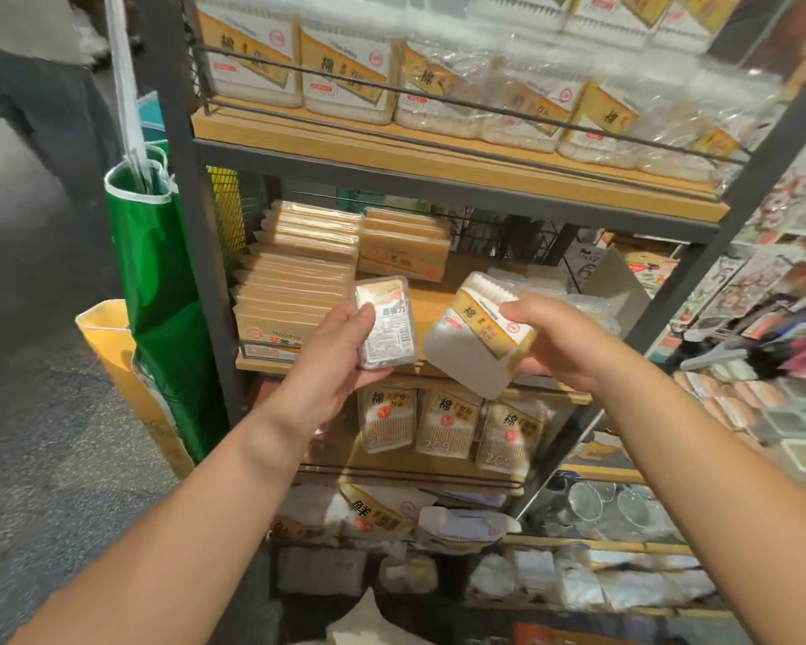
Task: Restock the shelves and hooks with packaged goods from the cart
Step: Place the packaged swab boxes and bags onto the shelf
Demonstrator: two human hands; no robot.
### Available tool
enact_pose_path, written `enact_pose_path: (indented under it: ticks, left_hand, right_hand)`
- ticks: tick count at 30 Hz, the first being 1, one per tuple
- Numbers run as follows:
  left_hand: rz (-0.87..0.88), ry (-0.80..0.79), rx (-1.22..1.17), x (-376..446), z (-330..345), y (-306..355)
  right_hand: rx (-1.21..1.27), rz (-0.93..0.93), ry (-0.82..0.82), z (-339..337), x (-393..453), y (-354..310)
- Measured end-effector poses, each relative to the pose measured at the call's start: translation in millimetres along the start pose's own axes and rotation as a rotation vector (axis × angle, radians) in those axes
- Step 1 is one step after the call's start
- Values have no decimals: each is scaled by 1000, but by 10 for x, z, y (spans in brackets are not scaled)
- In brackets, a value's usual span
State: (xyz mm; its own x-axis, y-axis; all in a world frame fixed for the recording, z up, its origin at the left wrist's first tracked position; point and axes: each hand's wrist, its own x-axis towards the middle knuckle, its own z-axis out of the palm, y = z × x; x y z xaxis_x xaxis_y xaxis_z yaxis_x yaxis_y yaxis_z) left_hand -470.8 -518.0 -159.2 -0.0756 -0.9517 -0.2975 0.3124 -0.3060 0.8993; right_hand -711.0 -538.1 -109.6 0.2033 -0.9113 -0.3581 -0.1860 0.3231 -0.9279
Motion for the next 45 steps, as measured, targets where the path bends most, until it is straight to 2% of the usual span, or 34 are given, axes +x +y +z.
enact_pose_path:
  ticks: [6, 14, 18, 22, 26, 30, 33, 36, 38, 41, 45]
  left_hand:
    - [109, -75, 168, 244, 152, 166]
    - [230, -60, 357, 781, 549, 241]
    - [174, -42, 431, 1067, 647, 272]
    - [86, 58, 461, 1410, 738, 287]
    - [242, -17, 560, 1579, 895, 290]
    - [250, 17, 628, 1783, 988, 232]
    - [242, -23, 662, 1875, 1029, 129]
    - [198, -134, 684, 1909, 1089, 34]
    - [103, -176, 634, 1901, 1137, -3]
    - [-77, -158, 500, 1968, 1199, -92]
    - [-183, -166, 350, 2123, 1302, -296]
  right_hand:
    - [-38, 7, 49, -171, -317, 153]
    - [96, 107, 108, -181, -480, 383]
    - [45, 120, 122, -238, -551, 499]
    - [41, 115, 108, -296, -582, 553]
    - [-7, 119, 80, -268, -521, 532]
    - [25, 157, 75, -264, -488, 615]
    - [30, 152, 23, -236, -500, 680]
    - [37, 166, 27, -246, -467, 776]
    - [23, 170, 15, -252, -460, 810]
    - [15, 172, 4, -284, -462, 828]
    - [25, 167, 11, -326, -453, 848]
